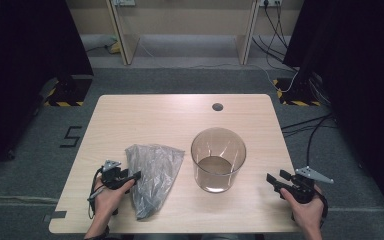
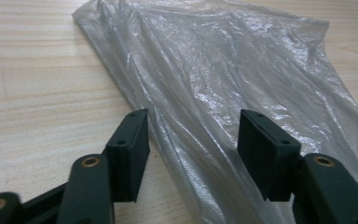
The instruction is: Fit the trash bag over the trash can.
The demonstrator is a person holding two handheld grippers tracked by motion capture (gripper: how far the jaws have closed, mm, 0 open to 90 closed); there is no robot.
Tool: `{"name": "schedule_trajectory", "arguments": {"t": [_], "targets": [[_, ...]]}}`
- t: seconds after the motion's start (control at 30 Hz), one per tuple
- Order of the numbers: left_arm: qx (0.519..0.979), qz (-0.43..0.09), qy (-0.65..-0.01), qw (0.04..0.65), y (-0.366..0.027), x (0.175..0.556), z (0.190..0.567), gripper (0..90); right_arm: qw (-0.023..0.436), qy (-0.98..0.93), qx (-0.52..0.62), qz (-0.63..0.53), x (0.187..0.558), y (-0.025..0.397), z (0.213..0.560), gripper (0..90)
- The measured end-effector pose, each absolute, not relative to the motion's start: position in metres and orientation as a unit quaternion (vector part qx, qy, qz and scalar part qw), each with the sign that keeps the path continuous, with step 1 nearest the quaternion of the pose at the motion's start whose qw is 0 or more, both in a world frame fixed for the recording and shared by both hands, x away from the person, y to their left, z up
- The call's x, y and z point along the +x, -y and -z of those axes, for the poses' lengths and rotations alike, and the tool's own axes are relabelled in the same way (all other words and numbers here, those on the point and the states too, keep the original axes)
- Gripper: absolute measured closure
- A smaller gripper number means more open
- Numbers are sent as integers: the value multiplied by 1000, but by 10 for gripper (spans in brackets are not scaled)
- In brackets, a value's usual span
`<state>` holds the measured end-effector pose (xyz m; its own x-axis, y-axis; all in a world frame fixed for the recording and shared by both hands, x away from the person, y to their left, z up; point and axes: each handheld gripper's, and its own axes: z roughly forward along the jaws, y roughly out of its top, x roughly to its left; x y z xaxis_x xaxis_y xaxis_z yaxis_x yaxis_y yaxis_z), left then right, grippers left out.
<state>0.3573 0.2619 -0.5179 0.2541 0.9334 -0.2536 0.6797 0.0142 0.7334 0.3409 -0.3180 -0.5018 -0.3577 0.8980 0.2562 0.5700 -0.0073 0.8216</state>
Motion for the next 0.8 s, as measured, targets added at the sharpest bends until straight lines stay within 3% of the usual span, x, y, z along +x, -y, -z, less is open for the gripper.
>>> {"name": "schedule_trajectory", "arguments": {"t": [0.27,0.57,0.73,0.8], "targets": [[698,-191,-574,384,-260,357,520,539,177,-683,537,-462,340,317,501,340],[706,-184,-563,387,-260,356,521,841,178,-683,536,-462,339,316,500,338],[697,-187,-557,412,-259,355,516,894,177,-684,536,-461,340,316,501,339],[676,-174,-549,460,-257,352,505,896,178,-684,537,-462,340,316,501,339]]}}
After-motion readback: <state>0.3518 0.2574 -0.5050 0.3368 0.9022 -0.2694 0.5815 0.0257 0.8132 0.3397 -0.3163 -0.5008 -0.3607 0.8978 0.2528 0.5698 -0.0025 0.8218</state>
